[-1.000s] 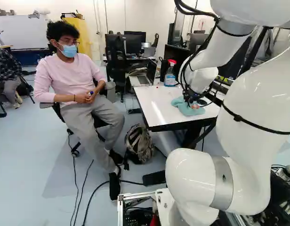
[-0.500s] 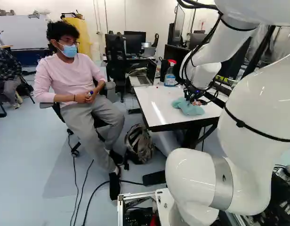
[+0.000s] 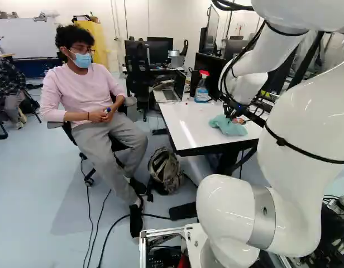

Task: Clean the table with the green towel

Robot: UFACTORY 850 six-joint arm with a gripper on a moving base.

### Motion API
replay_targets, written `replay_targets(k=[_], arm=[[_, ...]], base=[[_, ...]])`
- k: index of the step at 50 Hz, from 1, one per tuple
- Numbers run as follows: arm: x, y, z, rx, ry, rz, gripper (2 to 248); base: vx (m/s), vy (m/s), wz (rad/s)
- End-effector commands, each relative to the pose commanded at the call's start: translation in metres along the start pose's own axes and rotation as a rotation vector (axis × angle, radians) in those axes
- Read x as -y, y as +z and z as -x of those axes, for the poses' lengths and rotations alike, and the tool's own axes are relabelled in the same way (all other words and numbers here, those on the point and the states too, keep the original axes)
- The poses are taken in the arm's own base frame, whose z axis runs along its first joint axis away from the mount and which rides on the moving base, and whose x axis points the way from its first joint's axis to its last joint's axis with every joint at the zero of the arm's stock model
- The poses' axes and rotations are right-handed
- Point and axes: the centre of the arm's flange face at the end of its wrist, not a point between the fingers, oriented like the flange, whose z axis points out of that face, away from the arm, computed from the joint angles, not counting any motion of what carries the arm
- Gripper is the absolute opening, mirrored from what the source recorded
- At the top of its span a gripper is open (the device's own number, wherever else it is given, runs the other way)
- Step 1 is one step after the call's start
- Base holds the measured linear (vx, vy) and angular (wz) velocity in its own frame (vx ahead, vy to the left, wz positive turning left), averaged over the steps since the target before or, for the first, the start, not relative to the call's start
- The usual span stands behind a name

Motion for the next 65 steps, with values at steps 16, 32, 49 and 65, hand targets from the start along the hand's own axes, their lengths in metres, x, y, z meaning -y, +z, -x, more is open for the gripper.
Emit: replay_targets(k=[16, 32, 49, 65], arm=[[-0.023, 0.009, -0.013, -0.005, 0.018, 0.032, 34], [-0.047, 0.018, -0.026, -0.009, 0.041, 0.062, 34], [-0.064, 0.025, -0.035, -0.012, 0.067, 0.083, 34], [-0.064, 0.025, -0.035, -0.012, 0.066, 0.082, 34]], base=[[0.000, 0.000, 0.000], [0.000, 0.000, 0.000], [0.000, 0.000, 0.000], [0.000, 0.000, 0.000]])
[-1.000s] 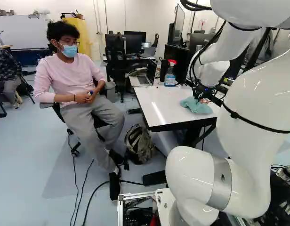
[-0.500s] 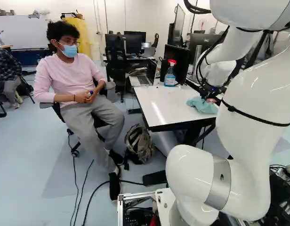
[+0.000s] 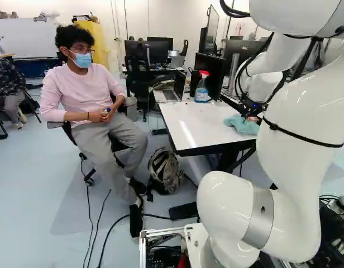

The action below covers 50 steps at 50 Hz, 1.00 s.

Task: Clean the table with the green towel

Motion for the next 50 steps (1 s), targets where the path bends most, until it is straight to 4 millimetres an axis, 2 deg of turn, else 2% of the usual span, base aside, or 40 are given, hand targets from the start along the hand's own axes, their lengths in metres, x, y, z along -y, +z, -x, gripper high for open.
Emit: replay_targets(k=[13, 50], arm=[[0.014, 0.005, -0.007, -0.002, -0.021, -0.017, 34], [0.076, 0.030, -0.040, -0.052, -0.106, -0.088, 34]], base=[[0.000, 0.000, 0.000], [0.000, 0.000, 0.000]])
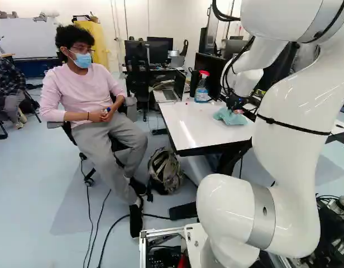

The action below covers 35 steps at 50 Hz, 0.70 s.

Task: Clean the table with the green towel

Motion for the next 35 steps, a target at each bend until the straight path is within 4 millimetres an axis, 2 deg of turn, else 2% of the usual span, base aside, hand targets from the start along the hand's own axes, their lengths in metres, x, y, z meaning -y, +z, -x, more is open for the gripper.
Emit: replay_targets(k=[35], arm=[[0.061, 0.025, -0.035, -0.108, -0.073, -0.071, 34]], base=[[0.000, 0.000, 0.000]])
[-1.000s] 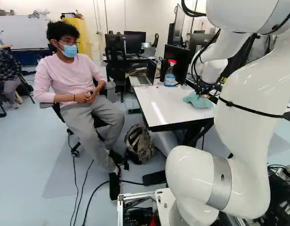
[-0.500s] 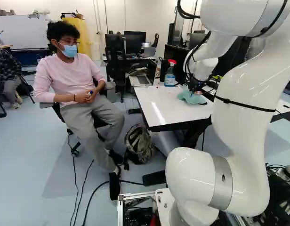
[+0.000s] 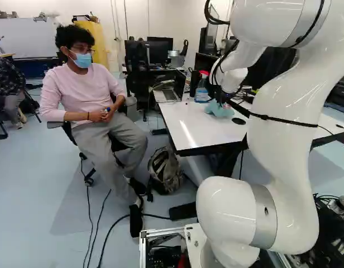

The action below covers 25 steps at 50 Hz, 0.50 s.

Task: Clean the table with the green towel

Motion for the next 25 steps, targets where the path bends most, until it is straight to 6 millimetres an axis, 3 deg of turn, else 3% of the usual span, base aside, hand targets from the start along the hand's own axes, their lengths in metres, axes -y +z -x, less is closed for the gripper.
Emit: replay_targets(k=[25], arm=[[0.022, 0.022, -0.018, -0.026, -0.023, -0.025, 34]], base=[[0.000, 0.000, 0.000]])
